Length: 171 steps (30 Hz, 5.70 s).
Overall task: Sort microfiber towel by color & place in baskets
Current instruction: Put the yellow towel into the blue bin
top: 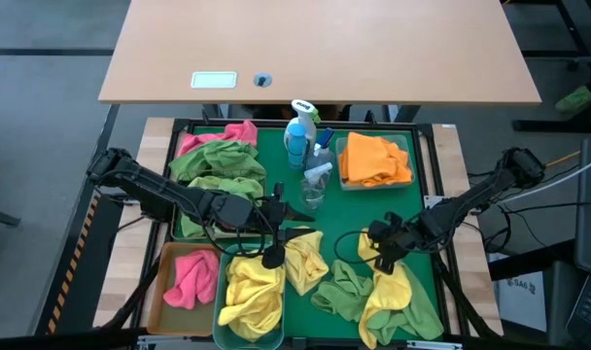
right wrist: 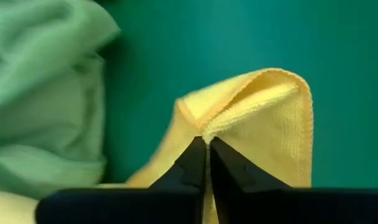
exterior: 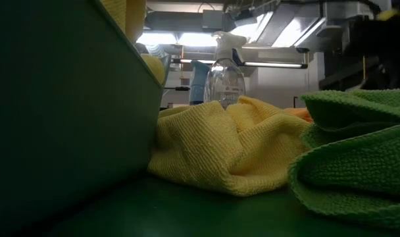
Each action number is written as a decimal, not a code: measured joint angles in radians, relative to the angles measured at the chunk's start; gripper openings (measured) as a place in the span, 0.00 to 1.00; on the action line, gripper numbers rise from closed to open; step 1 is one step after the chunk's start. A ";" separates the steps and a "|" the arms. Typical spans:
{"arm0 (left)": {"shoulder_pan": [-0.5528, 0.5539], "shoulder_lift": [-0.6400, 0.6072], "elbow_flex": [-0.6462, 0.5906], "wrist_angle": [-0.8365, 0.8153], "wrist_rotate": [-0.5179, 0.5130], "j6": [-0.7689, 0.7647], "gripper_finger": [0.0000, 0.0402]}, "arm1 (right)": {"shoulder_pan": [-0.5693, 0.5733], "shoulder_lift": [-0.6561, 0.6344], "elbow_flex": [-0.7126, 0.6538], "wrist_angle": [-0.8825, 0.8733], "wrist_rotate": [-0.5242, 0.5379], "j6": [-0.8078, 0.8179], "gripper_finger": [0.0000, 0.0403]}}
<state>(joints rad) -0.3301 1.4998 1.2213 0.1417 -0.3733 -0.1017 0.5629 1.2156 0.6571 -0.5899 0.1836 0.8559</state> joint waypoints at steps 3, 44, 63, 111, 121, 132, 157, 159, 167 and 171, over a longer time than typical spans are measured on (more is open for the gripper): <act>0.001 0.000 0.000 0.003 -0.001 0.000 0.25 | 0.000 0.000 0.058 -0.019 -0.001 -0.037 0.01; 0.037 0.181 0.000 0.292 0.057 0.191 0.54 | 0.000 0.000 0.755 0.122 0.217 -0.728 0.00; 0.040 0.263 0.000 0.636 0.185 0.193 0.54 | -0.023 0.124 0.755 0.312 0.304 -1.045 0.00; -0.054 0.228 0.043 0.604 0.097 0.243 0.00 | -0.085 0.163 1.044 -0.065 0.195 -0.887 0.51; -0.132 0.135 0.251 0.224 0.101 0.233 0.00 | -0.085 0.163 1.086 -0.383 0.048 -0.697 0.52; -0.227 0.087 0.530 -0.334 0.090 0.002 0.00 | -0.085 0.163 0.914 -0.419 -0.107 -0.572 0.52; -0.382 0.089 0.306 -1.055 -0.041 -0.653 0.00 | -0.085 0.163 0.682 -0.338 -0.169 -0.446 0.52; -0.382 0.090 0.234 -1.028 -0.009 -0.692 0.00 | -0.085 0.163 0.682 -0.338 -0.170 -0.411 0.52; -0.381 0.090 -0.005 -0.830 0.054 -0.738 0.01 | 0.009 0.163 0.682 -0.337 -0.137 -0.362 0.52; -0.381 0.090 -0.083 -0.762 0.054 -0.737 0.04 | 0.088 0.163 0.682 -0.331 -0.062 -0.337 0.52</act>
<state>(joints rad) -0.7113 1.5898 1.1386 -0.6201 -0.3197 -0.8391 0.6508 1.3788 1.3393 -0.9207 0.1220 0.5188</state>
